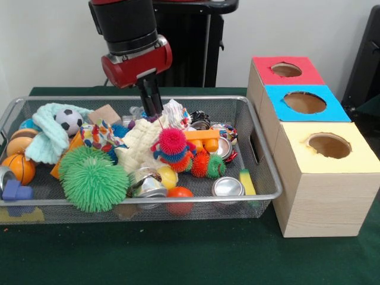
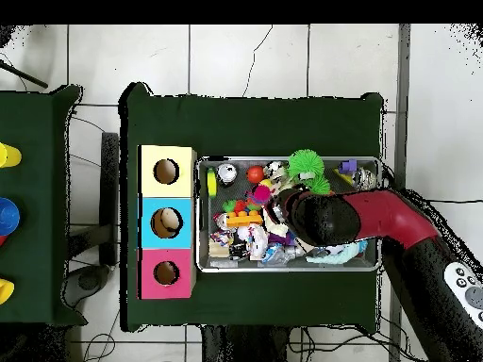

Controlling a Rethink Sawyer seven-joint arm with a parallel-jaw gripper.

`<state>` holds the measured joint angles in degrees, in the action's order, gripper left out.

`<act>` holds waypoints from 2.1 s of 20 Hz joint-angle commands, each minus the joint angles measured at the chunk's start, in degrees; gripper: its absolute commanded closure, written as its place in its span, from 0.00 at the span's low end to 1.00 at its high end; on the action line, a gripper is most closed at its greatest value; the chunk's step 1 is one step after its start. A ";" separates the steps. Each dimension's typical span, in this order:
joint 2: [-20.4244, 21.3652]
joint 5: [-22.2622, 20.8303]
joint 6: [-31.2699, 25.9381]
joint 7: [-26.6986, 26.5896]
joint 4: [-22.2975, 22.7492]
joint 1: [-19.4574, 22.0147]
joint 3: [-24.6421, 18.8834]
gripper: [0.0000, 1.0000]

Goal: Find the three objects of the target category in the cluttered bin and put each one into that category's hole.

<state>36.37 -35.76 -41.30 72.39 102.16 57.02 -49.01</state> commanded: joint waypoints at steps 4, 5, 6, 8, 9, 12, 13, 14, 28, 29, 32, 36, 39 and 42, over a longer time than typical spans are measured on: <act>-4.15 -3.13 -0.29 -6.77 1.27 1.50 1.80 1.00; -4.29 -3.25 -0.26 -6.49 1.17 1.33 1.91 1.00; -4.30 -3.30 0.00 -6.42 1.50 1.50 1.78 1.00; -4.03 -3.58 -0.34 -6.72 2.31 1.72 1.75 1.00; -3.93 -3.74 -1.16 -7.21 2.59 1.63 1.90 1.00; -4.50 -3.91 1.47 -6.21 2.97 1.88 1.02 1.00; -4.54 -3.53 1.20 -6.11 3.05 1.83 0.83 1.00; -4.46 -2.97 0.96 -6.23 3.08 2.07 0.39 1.00; -4.18 -5.10 2.90 -4.21 3.41 0.62 1.46 0.00; -4.41 -5.03 3.37 -4.23 3.58 0.93 1.14 0.00; -4.97 -4.11 3.09 -3.70 2.92 0.98 0.76 0.00; -5.32 -4.76 3.93 -3.84 2.91 1.12 1.00 0.00; -7.82 -7.11 5.87 -2.58 1.60 -0.96 2.95 0.00; -11.18 -10.54 10.41 1.12 -0.02 -3.84 5.98 0.00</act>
<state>31.19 -40.20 -36.50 72.39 102.12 56.11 -47.52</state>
